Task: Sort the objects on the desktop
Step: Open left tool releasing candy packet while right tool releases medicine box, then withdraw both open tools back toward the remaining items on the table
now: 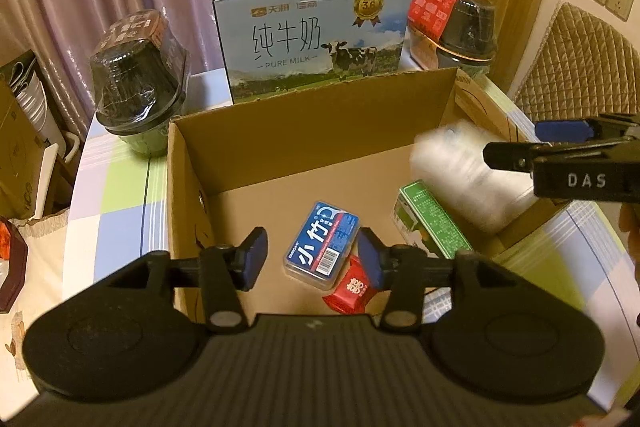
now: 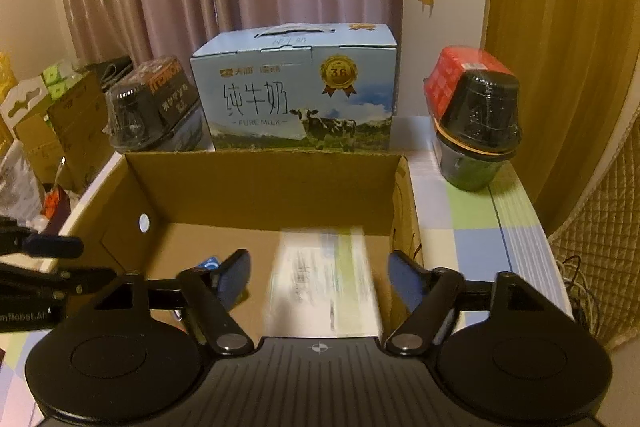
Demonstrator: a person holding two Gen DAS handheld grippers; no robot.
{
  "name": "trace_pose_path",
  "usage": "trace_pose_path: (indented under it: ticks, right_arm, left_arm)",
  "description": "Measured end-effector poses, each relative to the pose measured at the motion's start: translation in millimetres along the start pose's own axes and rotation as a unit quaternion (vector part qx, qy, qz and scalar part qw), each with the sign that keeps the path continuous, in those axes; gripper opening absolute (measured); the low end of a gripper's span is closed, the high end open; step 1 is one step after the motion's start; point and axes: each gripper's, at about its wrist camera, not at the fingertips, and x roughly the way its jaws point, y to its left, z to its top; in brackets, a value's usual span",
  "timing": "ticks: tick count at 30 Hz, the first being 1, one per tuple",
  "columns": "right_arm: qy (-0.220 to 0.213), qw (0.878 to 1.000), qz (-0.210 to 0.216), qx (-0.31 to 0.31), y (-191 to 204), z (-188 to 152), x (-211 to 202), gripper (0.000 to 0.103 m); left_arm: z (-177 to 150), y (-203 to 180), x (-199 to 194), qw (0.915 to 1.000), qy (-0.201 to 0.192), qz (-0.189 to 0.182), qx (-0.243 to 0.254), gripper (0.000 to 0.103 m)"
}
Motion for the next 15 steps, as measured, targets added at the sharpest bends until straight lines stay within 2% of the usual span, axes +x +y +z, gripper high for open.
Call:
trace_pose_path:
  ticks: [9,15]
  right_arm:
    - [-0.004,1.000,-0.004,0.015,-12.6,-11.4,-23.9,0.081]
    - [-0.008,1.000,-0.006,0.025,-17.4,-29.9,-57.1,0.085]
  left_arm:
    - [-14.0,-0.9,-16.7,1.0000,-0.005,0.002,-0.005,0.054]
    - [-28.1,-7.3,-45.8,0.9998,-0.017,0.008,-0.007,0.066]
